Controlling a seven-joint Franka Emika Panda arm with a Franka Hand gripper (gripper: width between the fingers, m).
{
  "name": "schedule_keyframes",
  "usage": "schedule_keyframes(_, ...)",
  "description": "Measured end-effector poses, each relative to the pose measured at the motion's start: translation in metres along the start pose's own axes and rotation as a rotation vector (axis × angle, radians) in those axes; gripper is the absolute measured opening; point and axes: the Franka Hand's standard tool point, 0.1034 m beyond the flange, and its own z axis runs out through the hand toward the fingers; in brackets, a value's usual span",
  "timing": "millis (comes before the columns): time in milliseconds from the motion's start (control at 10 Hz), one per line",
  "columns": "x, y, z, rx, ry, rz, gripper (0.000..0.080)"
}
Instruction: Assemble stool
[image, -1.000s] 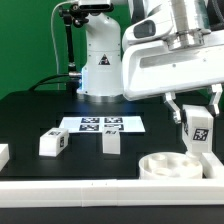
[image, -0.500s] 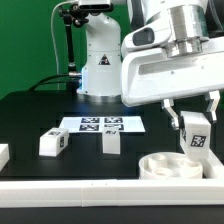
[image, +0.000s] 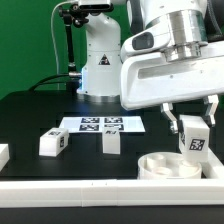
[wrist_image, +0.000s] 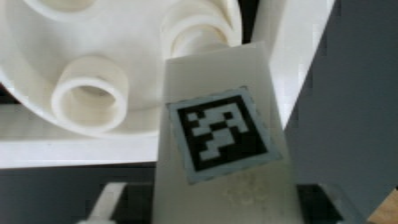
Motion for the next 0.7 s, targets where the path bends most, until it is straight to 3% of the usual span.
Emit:
schedule_keyframes(400, -0.0011, 0.0017, -0.0008, -0.009, 0.106, -0.021, 0.0328)
schedule_keyframes(700, -0.0022, 0.0009, -0.0013, -0.009, 0.116, -0.020, 0.0328)
